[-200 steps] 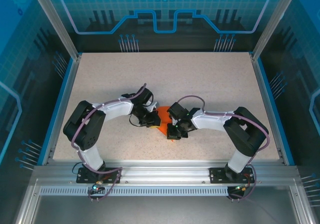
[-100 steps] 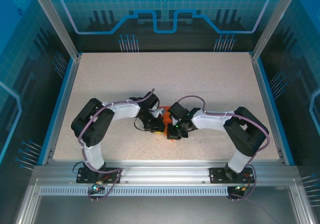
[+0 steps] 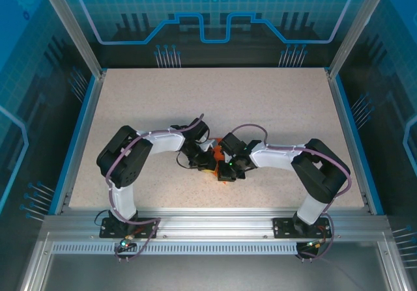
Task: Fold a paper plane with a square sheet of paper (fold left side to right side)
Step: Third fold the triangle at the center of the table.
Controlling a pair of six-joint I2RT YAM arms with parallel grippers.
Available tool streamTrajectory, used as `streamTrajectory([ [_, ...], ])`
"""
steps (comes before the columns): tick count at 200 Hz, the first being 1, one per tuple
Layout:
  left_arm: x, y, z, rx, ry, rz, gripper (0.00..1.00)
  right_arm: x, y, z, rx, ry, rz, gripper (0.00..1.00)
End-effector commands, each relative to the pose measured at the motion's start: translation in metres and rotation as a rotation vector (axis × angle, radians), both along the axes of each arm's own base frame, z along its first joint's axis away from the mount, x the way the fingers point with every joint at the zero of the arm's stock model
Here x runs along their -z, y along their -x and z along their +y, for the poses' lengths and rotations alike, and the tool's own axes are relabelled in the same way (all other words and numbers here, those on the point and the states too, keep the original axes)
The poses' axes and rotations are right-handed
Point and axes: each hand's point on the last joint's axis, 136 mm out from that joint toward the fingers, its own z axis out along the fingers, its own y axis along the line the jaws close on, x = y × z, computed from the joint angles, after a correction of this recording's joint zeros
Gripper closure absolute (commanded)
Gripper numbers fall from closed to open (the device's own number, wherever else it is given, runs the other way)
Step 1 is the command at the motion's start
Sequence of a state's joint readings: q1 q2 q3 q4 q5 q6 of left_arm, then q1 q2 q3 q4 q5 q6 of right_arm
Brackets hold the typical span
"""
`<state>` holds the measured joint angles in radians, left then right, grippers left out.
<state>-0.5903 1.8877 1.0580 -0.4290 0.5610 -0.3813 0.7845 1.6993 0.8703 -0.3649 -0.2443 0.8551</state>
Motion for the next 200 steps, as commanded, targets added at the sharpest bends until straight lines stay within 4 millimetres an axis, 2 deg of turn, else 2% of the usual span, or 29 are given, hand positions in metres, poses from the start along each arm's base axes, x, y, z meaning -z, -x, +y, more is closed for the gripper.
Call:
streamTrajectory([
  [1,0.004,-0.001,0.002,0.033,-0.026,-0.021,0.9,0.032,0.024,-0.039,0.002,0.175,0.096,1.0],
  [91,0.026,-0.003,0.022,0.034,-0.152,-0.05,0.93,0.037,0.031,-0.049,0.001,0.225,0.13,1.0],
  [200,0.025,-0.024,0.054,0.003,-0.22,-0.101,0.93,0.045,0.043,-0.056,0.005,0.242,0.185,1.0],
])
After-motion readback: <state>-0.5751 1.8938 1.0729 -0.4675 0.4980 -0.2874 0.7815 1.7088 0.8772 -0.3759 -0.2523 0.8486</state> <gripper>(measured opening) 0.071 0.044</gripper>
